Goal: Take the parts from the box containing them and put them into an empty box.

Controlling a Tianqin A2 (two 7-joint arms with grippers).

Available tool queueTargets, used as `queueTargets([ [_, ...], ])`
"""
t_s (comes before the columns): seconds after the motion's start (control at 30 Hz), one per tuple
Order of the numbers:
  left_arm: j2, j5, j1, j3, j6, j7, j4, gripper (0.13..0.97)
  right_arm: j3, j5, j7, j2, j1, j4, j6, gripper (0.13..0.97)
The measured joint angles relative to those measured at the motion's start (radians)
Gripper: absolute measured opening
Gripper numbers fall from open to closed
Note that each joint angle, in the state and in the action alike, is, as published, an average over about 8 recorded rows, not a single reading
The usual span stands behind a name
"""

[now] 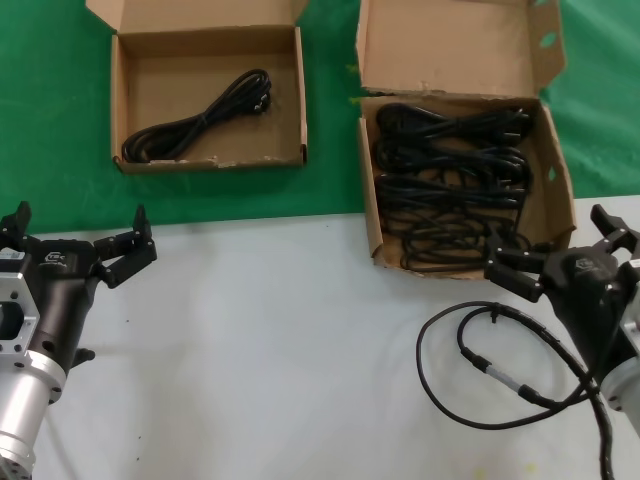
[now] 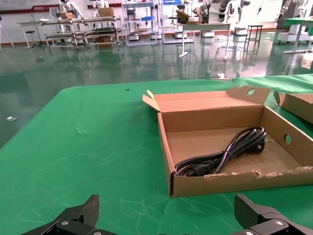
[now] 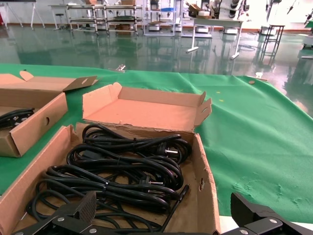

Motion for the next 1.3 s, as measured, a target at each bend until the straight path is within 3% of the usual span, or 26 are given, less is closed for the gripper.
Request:
queueTargets([
  [1.3, 0.0, 0.0, 0.0, 0.0, 0.0, 0.0, 0.0, 0.966, 0.0, 0.0, 0.0, 0.0, 0.0, 0.0, 0.0, 0.966],
])
